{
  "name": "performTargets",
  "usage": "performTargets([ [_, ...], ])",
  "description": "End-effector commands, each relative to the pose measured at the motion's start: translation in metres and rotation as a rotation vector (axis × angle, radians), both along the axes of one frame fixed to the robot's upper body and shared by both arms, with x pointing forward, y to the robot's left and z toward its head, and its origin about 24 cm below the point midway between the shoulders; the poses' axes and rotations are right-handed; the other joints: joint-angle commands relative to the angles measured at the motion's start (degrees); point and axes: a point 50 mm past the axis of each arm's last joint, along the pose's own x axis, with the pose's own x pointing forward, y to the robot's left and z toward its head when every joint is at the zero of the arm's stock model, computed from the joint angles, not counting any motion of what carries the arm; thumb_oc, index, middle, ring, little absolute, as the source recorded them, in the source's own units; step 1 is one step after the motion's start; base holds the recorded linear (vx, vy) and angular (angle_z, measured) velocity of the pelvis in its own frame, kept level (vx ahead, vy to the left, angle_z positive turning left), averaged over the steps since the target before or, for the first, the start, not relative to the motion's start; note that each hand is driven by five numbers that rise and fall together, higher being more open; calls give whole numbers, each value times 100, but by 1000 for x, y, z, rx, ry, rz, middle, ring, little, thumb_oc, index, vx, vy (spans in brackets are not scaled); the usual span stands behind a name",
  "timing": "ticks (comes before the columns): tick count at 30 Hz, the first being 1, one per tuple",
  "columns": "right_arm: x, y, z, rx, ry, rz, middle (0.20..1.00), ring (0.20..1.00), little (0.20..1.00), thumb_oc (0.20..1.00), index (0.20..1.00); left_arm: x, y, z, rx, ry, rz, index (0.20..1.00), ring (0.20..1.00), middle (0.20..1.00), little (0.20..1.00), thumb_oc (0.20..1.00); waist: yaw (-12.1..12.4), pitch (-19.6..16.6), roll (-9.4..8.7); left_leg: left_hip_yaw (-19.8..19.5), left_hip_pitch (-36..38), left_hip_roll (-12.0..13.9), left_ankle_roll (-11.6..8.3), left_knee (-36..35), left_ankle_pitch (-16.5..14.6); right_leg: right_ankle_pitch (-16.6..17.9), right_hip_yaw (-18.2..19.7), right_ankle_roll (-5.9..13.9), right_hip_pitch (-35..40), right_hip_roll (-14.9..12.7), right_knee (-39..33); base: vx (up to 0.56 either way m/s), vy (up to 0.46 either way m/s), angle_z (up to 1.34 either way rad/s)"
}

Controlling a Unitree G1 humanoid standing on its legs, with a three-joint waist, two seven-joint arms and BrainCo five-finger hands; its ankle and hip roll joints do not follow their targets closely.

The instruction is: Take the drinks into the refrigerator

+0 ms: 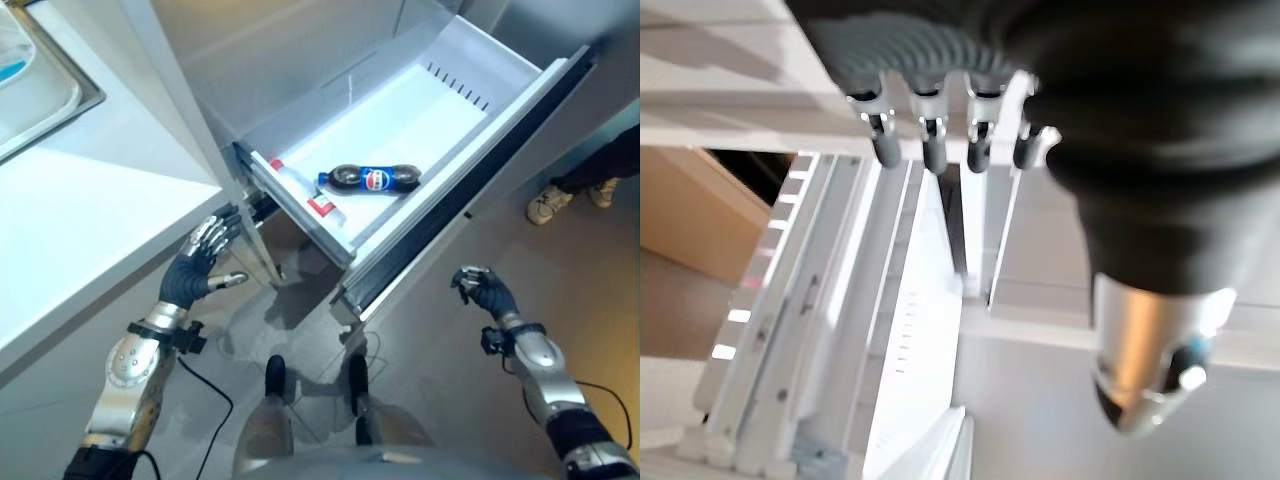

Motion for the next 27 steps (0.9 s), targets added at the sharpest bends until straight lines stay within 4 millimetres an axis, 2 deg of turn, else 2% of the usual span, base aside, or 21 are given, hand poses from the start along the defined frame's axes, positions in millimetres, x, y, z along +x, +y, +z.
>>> performTargets([
  [1,19,8,29,-24,-141,32,200,200,200,200,200,6,-6,21,35,-135,-27,1000,1000,1000,1000,1000,68,56,-181,-166,78,-239,396,214,-452,-492,-194,270,-202,-205,739,0,0,0],
  [11,31,21,41,-41,-189,76,200,200,200,200,200,7,-10,22,17,-149,-30,1000,1000,1000,1000,1000,134,85,-162,-194,52,-244,406,240,-470,-515,-227,267,-213,-201,753,0,0,0],
  [18,48,34,53,-84,-220,129,200,200,200,200,200,10,-16,23,10,-153,-57,1000,1000,1000,1000,1000,211,101,-148,-220,42,-251,414,259,-478,-519,-234,259,-211,-206,754,0,0,0],
  [27,74,68,84,-152,-310,265,200,200,200,200,200,10,-26,24,7,-147,-113,1000,1000,1000,1000,1000,382,92,-130,-265,13,-255,431,301,-491,-544,-266,251,-201,-211,755,0,0,0],
])
